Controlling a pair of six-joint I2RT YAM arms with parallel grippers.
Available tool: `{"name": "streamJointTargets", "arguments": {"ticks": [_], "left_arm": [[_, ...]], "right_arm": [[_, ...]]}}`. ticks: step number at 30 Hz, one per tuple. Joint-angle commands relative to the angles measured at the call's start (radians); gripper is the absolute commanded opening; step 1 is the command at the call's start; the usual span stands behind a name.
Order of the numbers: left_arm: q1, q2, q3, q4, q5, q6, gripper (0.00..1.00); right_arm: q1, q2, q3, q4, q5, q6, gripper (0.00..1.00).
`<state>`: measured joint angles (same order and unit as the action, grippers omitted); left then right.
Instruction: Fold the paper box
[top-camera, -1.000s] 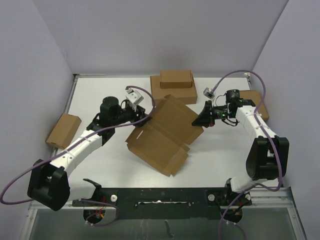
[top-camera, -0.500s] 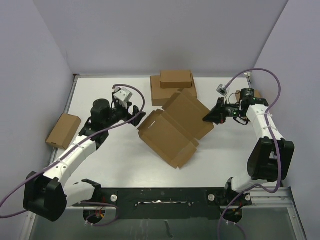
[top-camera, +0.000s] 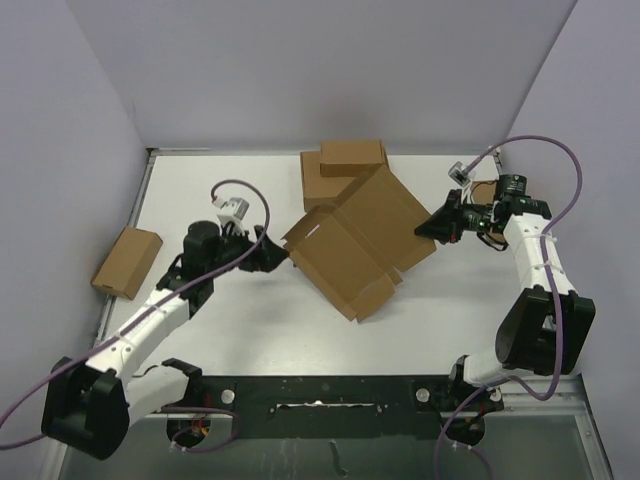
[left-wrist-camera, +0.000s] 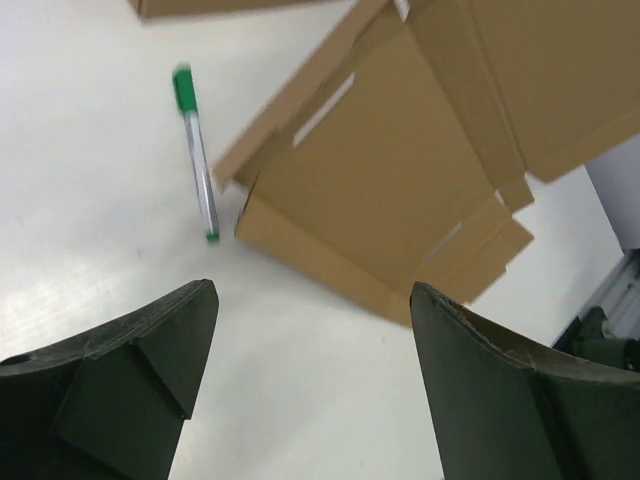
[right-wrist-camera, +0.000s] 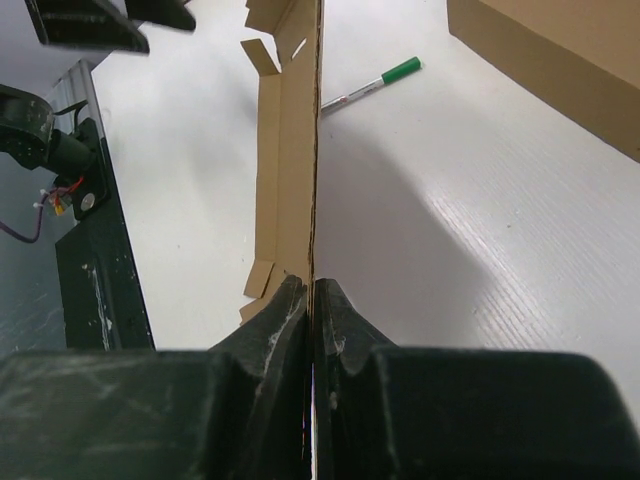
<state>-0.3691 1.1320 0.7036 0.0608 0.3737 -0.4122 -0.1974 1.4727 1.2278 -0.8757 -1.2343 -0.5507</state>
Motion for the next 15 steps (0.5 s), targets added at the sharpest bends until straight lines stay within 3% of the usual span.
{"name": "streamJointTargets", "arguments": {"ticks": [1,7,15], "left_arm": [[0.006,-0.199,-0.187,0.075,-0.019,-0.264,0.76],[0.007,-0.303,-0.388,0.233,-0.051,-0.415,0.72],[-0.044,-0.093,-0.411,0.454,0.023,-0.512,0.64]], "right_arm": [[0.007,-0.024,0.013,0.022,-0.058,0.01,0.0],[0.015,-0.028,0.014,0.012,-0.075,-0.003,0.0],[0.016,-0.026,0.012,0.013,-0.096,0.0,0.0]]}}
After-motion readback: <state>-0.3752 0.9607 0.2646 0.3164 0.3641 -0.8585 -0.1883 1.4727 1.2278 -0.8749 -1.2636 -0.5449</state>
